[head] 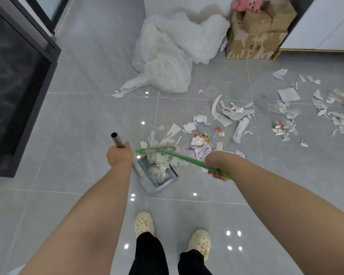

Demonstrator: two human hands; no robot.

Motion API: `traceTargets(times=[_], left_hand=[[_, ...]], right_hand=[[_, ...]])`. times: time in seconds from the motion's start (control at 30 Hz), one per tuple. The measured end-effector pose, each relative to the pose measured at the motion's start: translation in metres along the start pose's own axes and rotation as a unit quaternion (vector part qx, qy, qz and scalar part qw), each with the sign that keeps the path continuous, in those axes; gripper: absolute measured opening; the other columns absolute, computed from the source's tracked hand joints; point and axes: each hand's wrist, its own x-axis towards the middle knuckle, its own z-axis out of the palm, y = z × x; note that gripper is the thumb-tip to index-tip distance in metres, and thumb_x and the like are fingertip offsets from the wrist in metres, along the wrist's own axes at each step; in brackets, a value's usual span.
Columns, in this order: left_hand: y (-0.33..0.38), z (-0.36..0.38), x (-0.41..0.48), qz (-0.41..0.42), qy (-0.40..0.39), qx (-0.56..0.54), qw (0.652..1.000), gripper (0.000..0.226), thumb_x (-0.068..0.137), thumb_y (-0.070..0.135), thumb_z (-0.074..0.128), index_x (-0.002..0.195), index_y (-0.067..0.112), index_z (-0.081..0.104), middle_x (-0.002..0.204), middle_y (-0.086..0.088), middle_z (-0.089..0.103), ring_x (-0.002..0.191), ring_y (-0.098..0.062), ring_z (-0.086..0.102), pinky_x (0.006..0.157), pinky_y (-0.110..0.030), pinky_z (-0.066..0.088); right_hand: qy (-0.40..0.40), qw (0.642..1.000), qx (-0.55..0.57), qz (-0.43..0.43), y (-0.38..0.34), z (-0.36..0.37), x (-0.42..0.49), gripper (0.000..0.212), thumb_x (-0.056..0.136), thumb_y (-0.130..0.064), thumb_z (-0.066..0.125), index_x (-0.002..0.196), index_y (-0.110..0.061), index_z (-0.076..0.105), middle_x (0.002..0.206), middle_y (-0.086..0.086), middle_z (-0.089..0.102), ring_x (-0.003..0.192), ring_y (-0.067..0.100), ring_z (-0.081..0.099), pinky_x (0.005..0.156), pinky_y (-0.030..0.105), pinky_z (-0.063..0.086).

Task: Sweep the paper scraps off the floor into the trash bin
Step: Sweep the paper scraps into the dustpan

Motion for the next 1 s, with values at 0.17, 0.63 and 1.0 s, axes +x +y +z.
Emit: traceTargets(times=[0.17,0.63,1.0], left_hand=[[-0.012,-0.009,-0.012,0.002,0.039,-0.001,0.999,0.035,0.092,0.038,0.051,0.079,0.006,0.059,0.083,-0.017,0.071,0.079,-0.031,0.069,0.075,-0.042,0.056],[-0.031,-0.043,0.019,-0.039,0.057,-0.022,0.997,0.020,0.082,0.021,0.048,0.065,0.013,0.047,0.081,-0.019,0.070,0.071,-0.030,0.065,0.061,-0.035,0.048],[-0.017,-0.042,0.014,-0.037,0.011,-0.012,0.999,0.019,0.084,0.020,0.046,0.065,0.015,0.046,0.088,-0.019,0.071,0.085,-0.033,0.069,0.069,-0.034,0.050]], right_hand=[[0.060,0.997,-0.014,-0.041,-0.006,-0.016,-0.010,0.036,0.100,-0.029,0.035,0.070,-0.009,0.036,0.065,0.002,0.035,0.051,0.011,0.029,0.041,0.016,0.025],[0.044,0.978,-0.096,-0.178,-0.049,0.037,0.029,0.016,0.097,-0.004,0.037,0.106,-0.012,0.047,0.069,0.003,0.032,0.055,0.013,0.031,0.049,0.021,0.033],[-0.106,0.993,-0.049,0.001,-0.031,0.051,0.028,0.016,0.096,-0.016,0.028,0.091,-0.008,0.041,0.063,0.003,0.040,0.027,0.010,0.035,0.034,0.008,0.029]])
